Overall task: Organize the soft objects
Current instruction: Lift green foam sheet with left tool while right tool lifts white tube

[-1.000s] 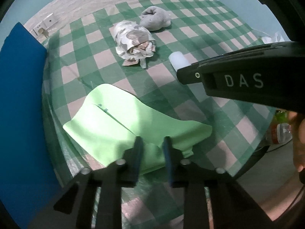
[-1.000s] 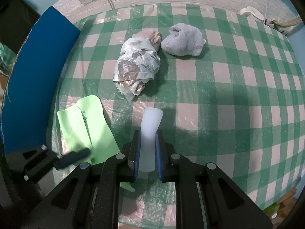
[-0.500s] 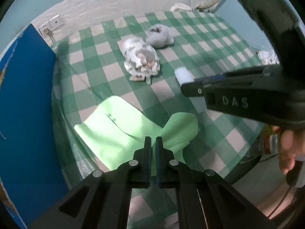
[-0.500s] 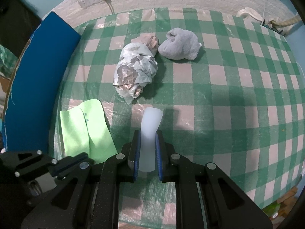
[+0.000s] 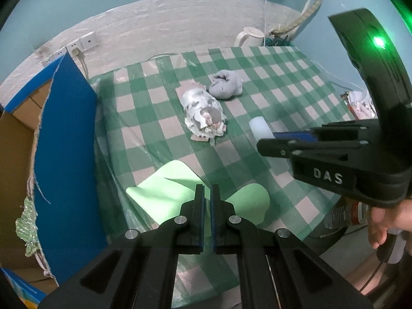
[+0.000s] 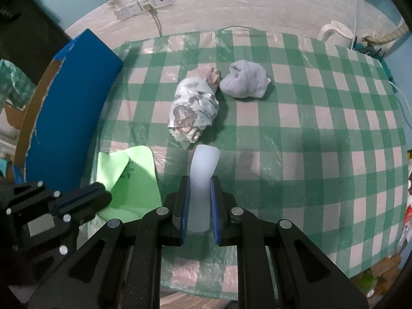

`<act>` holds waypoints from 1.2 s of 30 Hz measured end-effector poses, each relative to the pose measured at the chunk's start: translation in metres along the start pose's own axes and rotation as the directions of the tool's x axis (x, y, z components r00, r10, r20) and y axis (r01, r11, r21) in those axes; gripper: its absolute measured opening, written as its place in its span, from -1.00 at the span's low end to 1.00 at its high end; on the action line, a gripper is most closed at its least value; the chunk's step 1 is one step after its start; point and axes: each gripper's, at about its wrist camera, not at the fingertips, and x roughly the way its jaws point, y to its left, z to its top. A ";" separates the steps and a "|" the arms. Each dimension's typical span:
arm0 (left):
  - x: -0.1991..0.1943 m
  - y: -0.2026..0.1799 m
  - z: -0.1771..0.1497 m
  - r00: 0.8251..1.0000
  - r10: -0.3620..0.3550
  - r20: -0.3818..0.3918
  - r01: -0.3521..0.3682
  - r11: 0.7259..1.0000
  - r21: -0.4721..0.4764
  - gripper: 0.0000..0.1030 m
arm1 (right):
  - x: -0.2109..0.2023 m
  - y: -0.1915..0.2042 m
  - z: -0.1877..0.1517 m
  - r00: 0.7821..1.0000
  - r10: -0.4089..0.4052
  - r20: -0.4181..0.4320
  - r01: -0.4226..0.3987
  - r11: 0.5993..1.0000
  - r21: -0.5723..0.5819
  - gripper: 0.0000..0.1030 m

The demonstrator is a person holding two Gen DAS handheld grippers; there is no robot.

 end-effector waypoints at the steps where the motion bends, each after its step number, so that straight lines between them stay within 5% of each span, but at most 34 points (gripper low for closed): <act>1: -0.001 0.001 0.000 1.000 0.001 0.003 -0.001 1.000 -0.003 -0.93 | -0.003 0.001 0.000 1.000 0.000 0.003 0.000 1.000 -0.003 -0.74; 12: 0.033 0.028 0.010 0.997 0.066 -0.042 -0.070 0.993 -0.091 -0.87 | -0.006 0.002 -0.003 1.000 0.004 0.000 -0.004 1.000 -0.009 -0.74; 15: 0.037 0.033 0.011 0.995 0.089 -0.049 -0.094 0.989 -0.110 -0.40 | -0.005 0.002 -0.004 1.000 0.006 -0.003 -0.006 1.000 -0.012 -0.73; 17: 0.034 0.033 0.012 0.995 0.093 -0.038 -0.097 0.990 -0.108 0.15 | -0.004 0.001 -0.004 1.000 0.006 -0.006 -0.006 1.000 -0.010 -0.74; 19: 0.027 0.033 0.011 0.995 0.095 -0.011 -0.096 0.990 -0.099 0.28 | -0.004 0.000 -0.003 1.000 0.006 -0.006 -0.006 1.000 -0.005 -0.74; 23: 0.016 0.029 0.008 0.998 0.066 0.005 -0.065 0.995 -0.082 0.33 | -0.005 -0.001 -0.002 1.000 0.008 -0.003 -0.008 1.000 -0.002 -0.74; 36: 0.036 0.003 -0.021 0.993 0.045 -0.110 -0.041 0.998 0.038 0.47 | -0.007 0.003 -0.004 1.000 0.012 -0.002 -0.012 1.000 -0.010 -0.73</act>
